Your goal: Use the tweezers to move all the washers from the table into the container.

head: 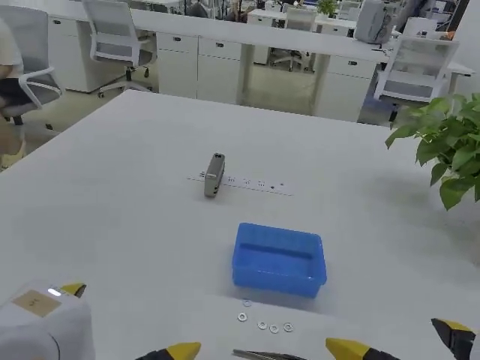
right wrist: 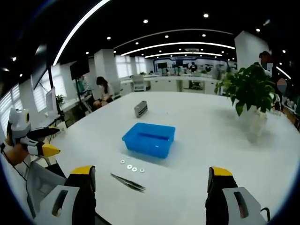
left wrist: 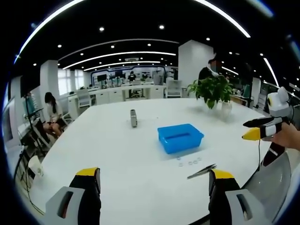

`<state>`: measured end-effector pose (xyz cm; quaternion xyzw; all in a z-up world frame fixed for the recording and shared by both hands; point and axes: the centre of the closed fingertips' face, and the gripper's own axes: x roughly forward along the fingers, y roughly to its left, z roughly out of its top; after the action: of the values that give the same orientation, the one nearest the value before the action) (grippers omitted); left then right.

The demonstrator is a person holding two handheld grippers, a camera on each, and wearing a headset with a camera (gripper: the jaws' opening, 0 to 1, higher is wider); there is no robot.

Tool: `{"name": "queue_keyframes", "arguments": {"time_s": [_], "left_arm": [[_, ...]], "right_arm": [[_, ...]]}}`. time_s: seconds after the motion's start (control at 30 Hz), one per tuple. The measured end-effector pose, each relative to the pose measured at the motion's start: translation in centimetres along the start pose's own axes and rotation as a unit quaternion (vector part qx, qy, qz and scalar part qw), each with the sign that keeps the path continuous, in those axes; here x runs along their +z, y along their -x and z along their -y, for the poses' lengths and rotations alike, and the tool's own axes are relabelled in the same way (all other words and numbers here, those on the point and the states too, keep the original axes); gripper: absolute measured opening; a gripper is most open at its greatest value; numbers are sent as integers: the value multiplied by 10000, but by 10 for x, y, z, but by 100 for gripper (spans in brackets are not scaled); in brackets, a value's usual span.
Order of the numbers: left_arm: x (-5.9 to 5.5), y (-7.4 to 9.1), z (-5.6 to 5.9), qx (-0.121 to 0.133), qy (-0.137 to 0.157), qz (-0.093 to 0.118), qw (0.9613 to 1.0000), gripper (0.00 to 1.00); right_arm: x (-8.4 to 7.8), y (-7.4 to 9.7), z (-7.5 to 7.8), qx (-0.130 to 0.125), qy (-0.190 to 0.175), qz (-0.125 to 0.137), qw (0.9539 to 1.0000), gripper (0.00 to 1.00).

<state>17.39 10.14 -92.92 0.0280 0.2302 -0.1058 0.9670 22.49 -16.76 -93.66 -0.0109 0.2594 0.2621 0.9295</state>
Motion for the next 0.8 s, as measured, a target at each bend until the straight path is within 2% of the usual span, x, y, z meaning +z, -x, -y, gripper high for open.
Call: {"name": "queue_keyframes", "arguments": {"time_s": [0.1,0.2,0.33,0.8], "left_arm": [[0,-3,-2,29,14,-3,10000,99],[-1,-4,2,-58,87,-61,9999,99],[2,-4,4,-69,35,37,10000,99],[3,-3,3,-57,-49,105,9999,99]], "right_arm": [[-1,1,1,-11,-38,-25,10000,99],[0,3,2,-25,18,-22,10000,99],[1,4,3,-51,25,-11,10000,99],[0,3,0,-65,11,31,10000,99]]}}
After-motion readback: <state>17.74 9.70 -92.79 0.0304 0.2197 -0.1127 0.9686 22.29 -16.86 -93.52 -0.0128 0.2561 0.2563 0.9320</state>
